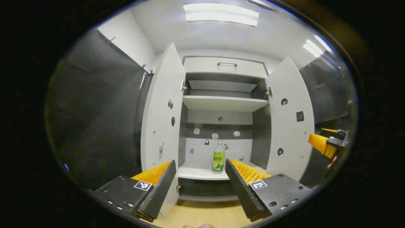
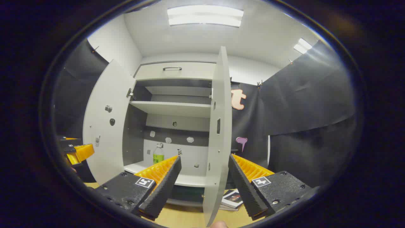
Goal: Grasp the bottle in the cabinet with the left hand and place it on the coaster, then close the right door with the right hand and the left door with the left hand.
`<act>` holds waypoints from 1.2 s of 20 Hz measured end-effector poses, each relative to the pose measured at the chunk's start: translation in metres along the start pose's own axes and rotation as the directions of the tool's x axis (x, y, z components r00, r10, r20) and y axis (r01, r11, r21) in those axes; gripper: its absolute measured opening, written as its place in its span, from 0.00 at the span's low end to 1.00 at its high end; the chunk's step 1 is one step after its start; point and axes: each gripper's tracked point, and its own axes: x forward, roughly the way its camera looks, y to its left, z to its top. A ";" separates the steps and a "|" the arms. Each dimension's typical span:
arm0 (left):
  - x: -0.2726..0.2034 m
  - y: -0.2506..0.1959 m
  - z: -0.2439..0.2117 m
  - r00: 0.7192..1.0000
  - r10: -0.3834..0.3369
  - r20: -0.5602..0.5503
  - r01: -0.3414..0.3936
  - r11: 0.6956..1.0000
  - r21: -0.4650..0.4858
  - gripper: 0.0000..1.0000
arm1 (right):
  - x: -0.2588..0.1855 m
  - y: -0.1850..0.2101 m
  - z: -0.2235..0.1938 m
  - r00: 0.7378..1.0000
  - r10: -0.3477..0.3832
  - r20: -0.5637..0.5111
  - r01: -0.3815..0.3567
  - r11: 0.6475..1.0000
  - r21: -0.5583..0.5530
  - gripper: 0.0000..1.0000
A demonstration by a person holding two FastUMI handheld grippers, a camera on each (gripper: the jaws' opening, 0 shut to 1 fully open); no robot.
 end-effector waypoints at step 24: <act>0.069 -0.025 0.004 1.000 -0.010 -0.021 0.010 1.000 -0.001 0.98 | 0.003 -0.024 -0.018 0.999 0.002 -0.037 0.000 0.999 0.042 0.97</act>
